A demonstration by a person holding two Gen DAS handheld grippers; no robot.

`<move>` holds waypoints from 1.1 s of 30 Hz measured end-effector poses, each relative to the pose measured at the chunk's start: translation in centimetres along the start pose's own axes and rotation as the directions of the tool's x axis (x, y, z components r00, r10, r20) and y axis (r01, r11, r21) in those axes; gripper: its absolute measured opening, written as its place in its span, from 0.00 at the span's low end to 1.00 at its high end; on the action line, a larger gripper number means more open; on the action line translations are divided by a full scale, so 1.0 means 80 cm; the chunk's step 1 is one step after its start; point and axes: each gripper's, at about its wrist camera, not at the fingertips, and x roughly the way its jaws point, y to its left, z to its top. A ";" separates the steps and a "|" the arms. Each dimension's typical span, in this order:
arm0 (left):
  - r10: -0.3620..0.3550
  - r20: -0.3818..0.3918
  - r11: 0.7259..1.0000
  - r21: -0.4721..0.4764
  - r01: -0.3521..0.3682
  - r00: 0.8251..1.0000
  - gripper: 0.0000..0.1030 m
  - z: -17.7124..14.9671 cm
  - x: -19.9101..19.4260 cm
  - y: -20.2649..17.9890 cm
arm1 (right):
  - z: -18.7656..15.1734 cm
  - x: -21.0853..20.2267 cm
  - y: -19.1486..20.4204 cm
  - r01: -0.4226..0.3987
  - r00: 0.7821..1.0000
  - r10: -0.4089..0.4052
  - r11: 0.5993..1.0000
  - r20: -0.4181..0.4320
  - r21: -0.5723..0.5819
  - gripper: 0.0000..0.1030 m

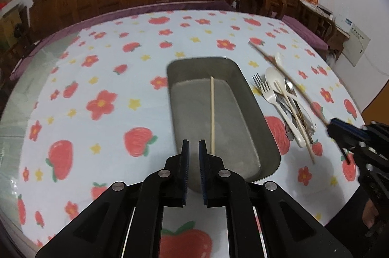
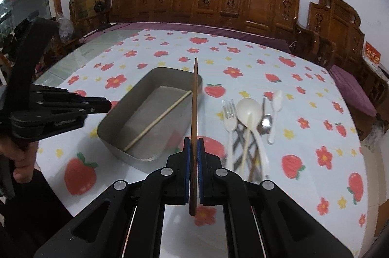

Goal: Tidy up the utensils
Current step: 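Carry the chopstick over the grey metal tray and release it inside, then grasp a wooden chopstick from the utensil pile with the left gripper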

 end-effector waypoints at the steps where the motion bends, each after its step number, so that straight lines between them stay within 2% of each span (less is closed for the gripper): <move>1: 0.003 0.013 1.000 -0.001 -0.003 1.000 0.16 0.000 -0.007 0.005 | 0.002 0.003 0.002 -0.006 1.000 0.006 1.000 -0.004 0.002 0.06; 5: 0.015 0.055 1.000 0.003 -0.015 0.998 0.32 0.001 -0.031 0.020 | 0.013 0.023 0.015 -0.043 0.999 0.044 0.999 -0.026 0.018 0.06; 8: 0.026 0.081 1.000 -0.008 -0.026 0.996 0.53 0.001 -0.044 0.033 | 0.020 0.041 0.023 -0.070 0.996 0.072 0.997 -0.055 0.031 0.06; 10: 0.051 0.096 0.999 -0.017 -0.050 0.994 0.58 0.000 -0.050 0.041 | 0.025 0.057 0.029 -0.082 0.993 0.085 0.996 -0.082 0.038 0.06; 13: 0.085 0.114 0.996 -0.036 -0.081 0.990 0.80 -0.003 -0.054 0.055 | 0.029 0.074 0.035 -0.096 0.989 0.101 0.994 -0.110 0.050 0.06; 23: 0.083 0.120 0.996 -0.039 -0.079 0.989 0.84 -0.009 -0.057 0.072 | 0.043 0.132 0.050 -0.119 0.970 0.142 0.985 -0.196 0.125 0.06; 33: 0.077 0.119 0.997 -0.029 -0.074 0.990 0.84 -0.012 -0.056 0.067 | 0.045 0.128 0.056 -0.181 0.966 0.199 0.976 -0.165 0.118 0.07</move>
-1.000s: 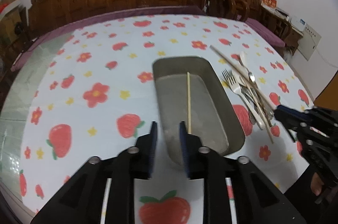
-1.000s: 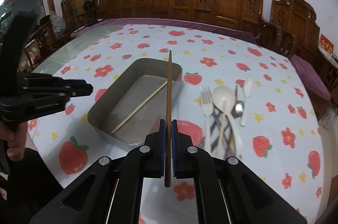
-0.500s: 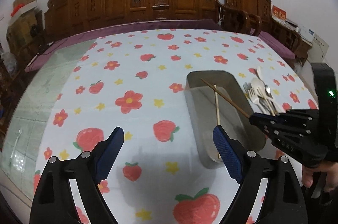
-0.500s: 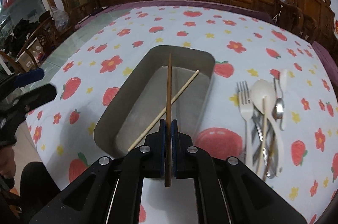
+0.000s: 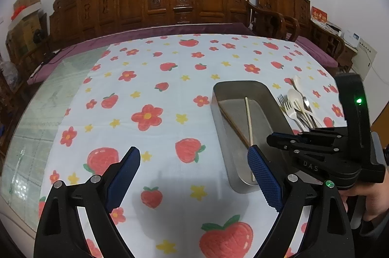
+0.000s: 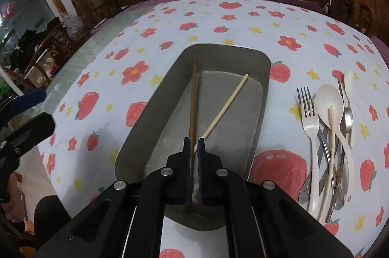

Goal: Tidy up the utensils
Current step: 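Grasp a wooden chopstick from the utensil pile with the left gripper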

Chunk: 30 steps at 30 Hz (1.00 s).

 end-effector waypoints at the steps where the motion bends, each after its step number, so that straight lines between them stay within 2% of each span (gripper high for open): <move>1: -0.003 0.000 1.000 0.004 0.003 1.000 0.84 -0.001 -0.001 -0.003 | 0.000 -0.004 -0.001 -0.002 1.000 0.002 1.000 0.007 -0.003 0.07; 5: -0.015 0.010 1.000 0.022 0.015 1.000 0.84 -0.002 -0.006 -0.020 | -0.005 -0.045 -0.011 -0.001 0.998 0.003 0.999 0.070 -0.033 0.07; 10: -0.043 0.025 0.998 0.042 0.042 0.999 0.84 -0.001 -0.014 -0.054 | -0.020 -0.110 -0.048 0.050 0.987 -0.040 0.997 0.153 -0.061 0.07; 13: -0.062 0.026 0.997 0.056 0.061 0.998 0.84 0.000 -0.016 -0.076 | -0.031 -0.139 -0.075 0.090 0.980 -0.077 0.994 0.184 -0.064 0.20; 15: -0.074 0.026 0.996 0.061 0.072 0.997 0.84 0.000 -0.017 -0.088 | -0.041 -0.152 -0.091 0.123 0.974 -0.108 0.990 0.197 -0.065 0.23; 18: -0.091 0.022 0.994 0.068 0.090 0.996 0.84 -0.002 -0.014 -0.110 | -0.057 -0.161 -0.116 0.158 0.968 -0.144 0.986 0.203 -0.053 0.23; 30: -0.122 -0.014 0.988 0.096 0.123 0.992 0.84 -0.016 0.012 -0.184 | -0.108 -0.132 -0.189 0.161 0.971 -0.166 0.986 0.170 0.041 0.23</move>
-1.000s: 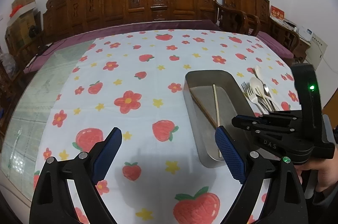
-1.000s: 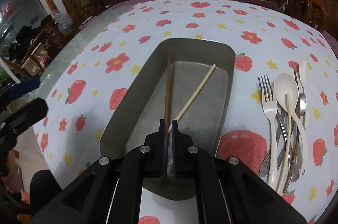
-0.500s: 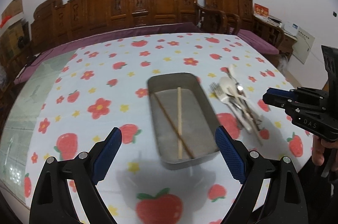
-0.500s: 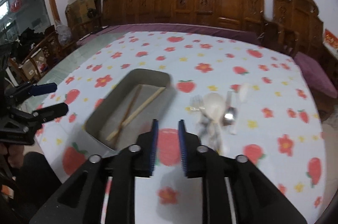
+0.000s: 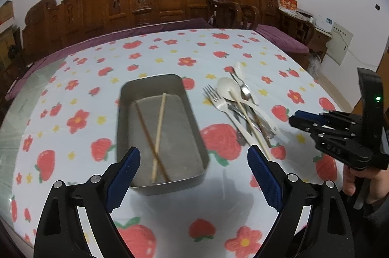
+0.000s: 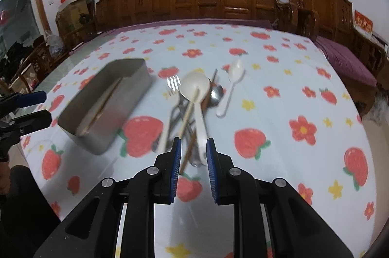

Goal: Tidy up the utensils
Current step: 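Grasp a wooden chopstick from the utensil pile with the left gripper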

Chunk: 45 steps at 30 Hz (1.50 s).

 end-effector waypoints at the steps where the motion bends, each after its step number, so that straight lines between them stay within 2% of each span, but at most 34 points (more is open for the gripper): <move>1: -0.004 -0.004 1.000 0.002 0.004 1.000 0.84 0.000 0.004 -0.006 | -0.003 0.003 -0.003 0.004 1.000 -0.004 1.000 -0.003 -0.001 0.23; 11: -0.071 -0.057 0.997 0.018 0.072 0.996 0.84 -0.012 0.056 -0.064 | -0.016 0.011 -0.026 0.049 0.999 -0.049 0.999 -0.007 -0.005 0.23; 23: -0.113 -0.144 0.993 0.031 0.118 0.983 0.59 -0.030 0.113 -0.110 | -0.014 0.003 -0.047 0.052 0.999 -0.052 0.998 0.011 0.043 0.23; 32: -0.061 -0.174 0.994 0.074 0.075 0.983 0.47 -0.033 0.134 -0.137 | -0.016 0.005 -0.049 0.063 0.998 -0.062 0.997 -0.003 0.047 0.23; 34: -0.045 -0.173 0.995 0.082 0.060 0.984 0.40 -0.032 0.134 -0.139 | -0.016 0.005 -0.048 0.063 0.998 -0.063 0.997 -0.005 0.045 0.23; 37: -0.033 -0.173 0.995 0.088 0.049 0.984 0.22 -0.034 0.131 -0.135 | -0.017 0.007 -0.047 0.060 0.998 -0.060 0.997 -0.009 0.040 0.23; 39: -0.039 -0.179 0.995 0.079 0.054 0.983 0.07 -0.036 0.129 -0.130 | -0.016 0.008 -0.045 0.056 0.998 -0.056 0.998 -0.010 0.036 0.23; 45: -0.054 -0.173 0.997 0.041 0.062 0.983 0.04 -0.045 0.112 -0.106 | -0.014 0.013 -0.034 0.043 0.999 -0.043 0.999 -0.015 0.010 0.23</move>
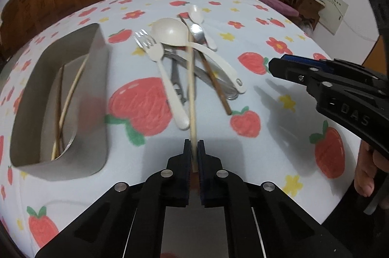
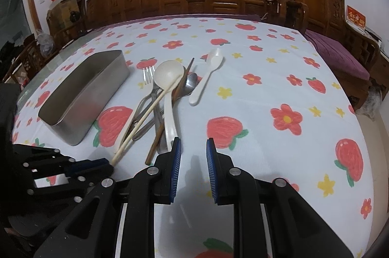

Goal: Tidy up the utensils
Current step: 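Grasp a wooden chopstick from the utensil pile with the left gripper, then lower the chopstick into the tray and open the left gripper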

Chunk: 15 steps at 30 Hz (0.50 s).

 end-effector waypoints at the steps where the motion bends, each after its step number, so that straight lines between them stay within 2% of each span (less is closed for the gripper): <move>1: -0.001 0.007 1.000 0.004 0.001 1.000 0.04 -0.002 -0.004 0.001 | 0.000 0.001 0.001 -0.003 1.000 0.003 1.000 -0.001 -0.002 0.23; 15: -0.018 0.122 0.999 -0.027 0.022 0.992 0.04 -0.005 -0.063 0.025 | 0.003 0.012 0.018 -0.086 0.996 0.086 0.996 -0.003 0.000 0.23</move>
